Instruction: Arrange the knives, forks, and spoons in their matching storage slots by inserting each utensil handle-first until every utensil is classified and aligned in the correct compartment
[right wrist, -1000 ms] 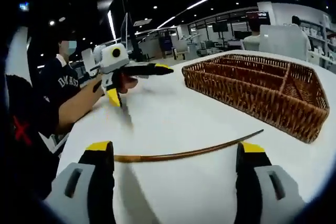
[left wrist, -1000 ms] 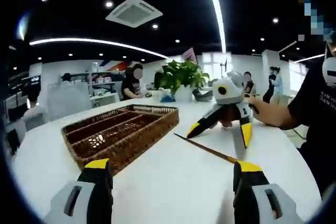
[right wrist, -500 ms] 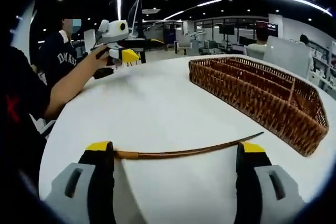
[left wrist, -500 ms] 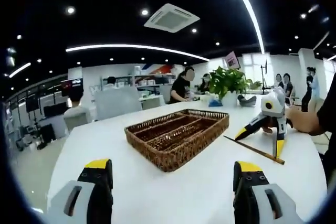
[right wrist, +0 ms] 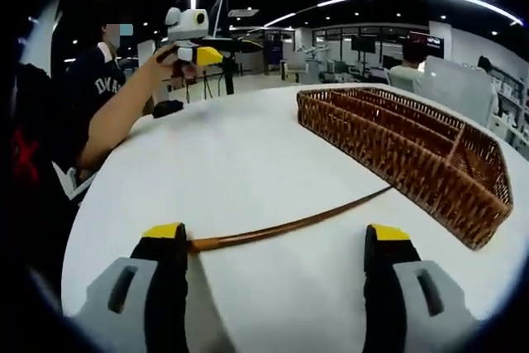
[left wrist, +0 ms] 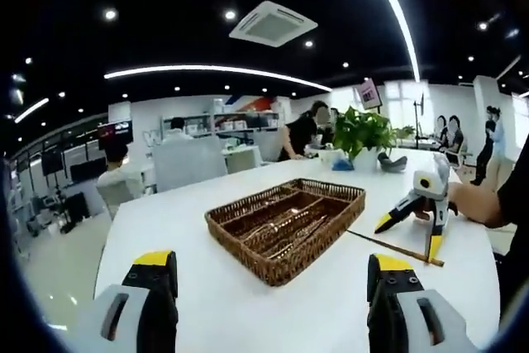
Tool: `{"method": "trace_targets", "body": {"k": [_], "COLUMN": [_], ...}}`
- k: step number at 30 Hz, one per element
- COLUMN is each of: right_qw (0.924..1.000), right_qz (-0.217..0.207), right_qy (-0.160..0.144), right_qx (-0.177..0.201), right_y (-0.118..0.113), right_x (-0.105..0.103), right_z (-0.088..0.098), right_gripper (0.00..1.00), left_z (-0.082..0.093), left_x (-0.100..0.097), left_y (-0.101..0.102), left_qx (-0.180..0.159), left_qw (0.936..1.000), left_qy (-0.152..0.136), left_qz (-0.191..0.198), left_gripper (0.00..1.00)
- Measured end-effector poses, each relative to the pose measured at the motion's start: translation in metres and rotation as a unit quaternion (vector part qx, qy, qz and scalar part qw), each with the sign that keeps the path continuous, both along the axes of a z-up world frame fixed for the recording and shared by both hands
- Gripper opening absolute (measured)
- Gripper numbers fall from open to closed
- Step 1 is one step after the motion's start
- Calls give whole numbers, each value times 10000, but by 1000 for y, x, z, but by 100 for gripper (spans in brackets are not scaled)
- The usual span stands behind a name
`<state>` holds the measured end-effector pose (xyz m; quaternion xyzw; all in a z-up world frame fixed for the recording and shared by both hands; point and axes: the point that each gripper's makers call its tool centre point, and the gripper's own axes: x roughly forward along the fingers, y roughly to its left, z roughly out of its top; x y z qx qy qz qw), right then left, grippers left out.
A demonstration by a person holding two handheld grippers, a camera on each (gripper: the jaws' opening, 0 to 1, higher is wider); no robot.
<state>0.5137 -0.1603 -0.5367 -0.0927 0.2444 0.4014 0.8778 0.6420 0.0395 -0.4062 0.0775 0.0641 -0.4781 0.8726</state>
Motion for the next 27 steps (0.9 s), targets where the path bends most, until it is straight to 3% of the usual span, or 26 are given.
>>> {"method": "trace_targets", "body": {"k": [2,3,4,5,6,8,14,16,18,23,26,27], "right_qw": [10000,10000,10000,10000,9999,9999,9994,9989,9991,9983,9980,9978], "right_qz": [13,-31,2,-32,17,41,-185,-406,-339,-437,-453,-474], "right_qy": [-23,4,18,15,70,68,87,193,204,81,-4,-32], "right_qx": [-15,-45,-30,-86,-130,-146,-261,-127,-135,-388,-435,-467], "right_y": [-5,-11,-11,-15,-18,-21,-31,-36,-37,-36,-38,-38], "right_x": [1,2,1,3,0,1,7,11,6,10,12,11], "right_z": [0,2,2,2,2,2,0,1,2,1,5,6], "right_gripper": [83,79,77,73,68,61,33,34,38,30,7,4], "left_z": [1,-5,-14,-21,-22,-30,-46,-46,-46,-49,-47,-47], "left_x": [-8,-7,-5,-3,-1,4,9,8,7,8,9,9], "left_y": [-7,-5,-1,2,2,7,12,10,9,8,8,8], "left_qx": [-596,-662,-413,6,-69,-101,232,260,292,367,342,329], "left_qw": [9976,9968,9983,10000,9999,9994,9989,9989,9988,9987,9988,9988], "left_qy": [195,386,397,19,28,318,374,379,370,346,332,323], "left_qz": [-278,-215,-101,-89,-77,7,133,112,103,97,137,135], "left_gripper": [100,100,100,100,100,100,100,100,100,100,100,100]}}
